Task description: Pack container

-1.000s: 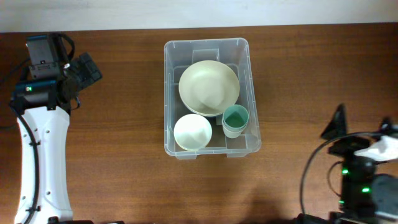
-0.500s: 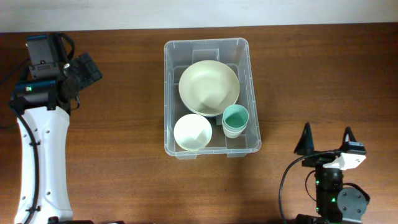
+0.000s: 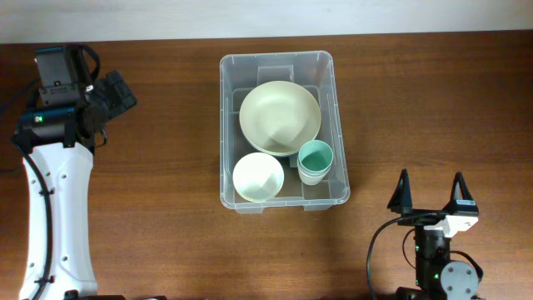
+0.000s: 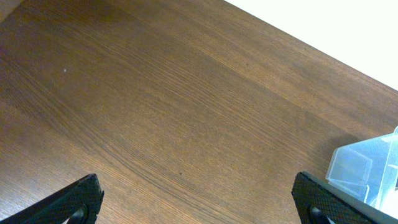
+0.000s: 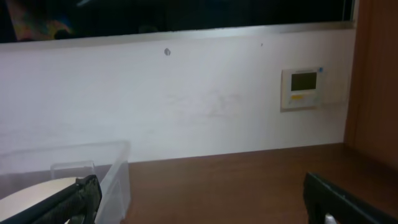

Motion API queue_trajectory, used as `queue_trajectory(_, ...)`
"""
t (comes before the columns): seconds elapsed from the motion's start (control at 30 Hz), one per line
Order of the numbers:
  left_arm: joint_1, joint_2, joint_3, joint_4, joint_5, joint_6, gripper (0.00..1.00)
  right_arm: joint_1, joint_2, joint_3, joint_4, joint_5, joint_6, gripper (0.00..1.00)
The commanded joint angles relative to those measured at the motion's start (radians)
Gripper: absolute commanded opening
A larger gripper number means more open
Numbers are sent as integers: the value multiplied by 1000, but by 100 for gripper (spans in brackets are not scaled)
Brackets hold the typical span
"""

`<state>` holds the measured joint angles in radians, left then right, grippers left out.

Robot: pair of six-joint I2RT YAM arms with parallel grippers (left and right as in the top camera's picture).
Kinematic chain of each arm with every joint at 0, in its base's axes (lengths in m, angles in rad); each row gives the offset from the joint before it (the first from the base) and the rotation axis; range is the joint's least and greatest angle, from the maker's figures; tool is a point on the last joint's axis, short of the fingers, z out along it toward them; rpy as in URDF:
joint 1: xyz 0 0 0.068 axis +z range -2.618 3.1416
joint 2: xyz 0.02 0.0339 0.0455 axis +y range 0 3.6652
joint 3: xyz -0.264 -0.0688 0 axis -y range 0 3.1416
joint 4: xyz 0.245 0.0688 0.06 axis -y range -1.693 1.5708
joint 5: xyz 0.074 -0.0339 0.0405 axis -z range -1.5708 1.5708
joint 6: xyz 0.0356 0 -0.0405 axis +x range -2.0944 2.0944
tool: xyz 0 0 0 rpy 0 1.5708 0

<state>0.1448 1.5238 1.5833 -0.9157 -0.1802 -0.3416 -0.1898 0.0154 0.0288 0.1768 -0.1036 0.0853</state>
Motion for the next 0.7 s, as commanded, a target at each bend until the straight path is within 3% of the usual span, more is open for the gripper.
queue_trajectory(0.0,4,-19,15,2,0,-13,99,8,-12,-23,-16,-29,1,98)
queue_trajectory(0.37,4,-19,15,2,0,-13,99,9,-12,-23,-243,-42,1,99)
queue_trajectory(0.67,4,-19,15,2,0,-13,99,8,-9,-23,-242,-36,-2,99)
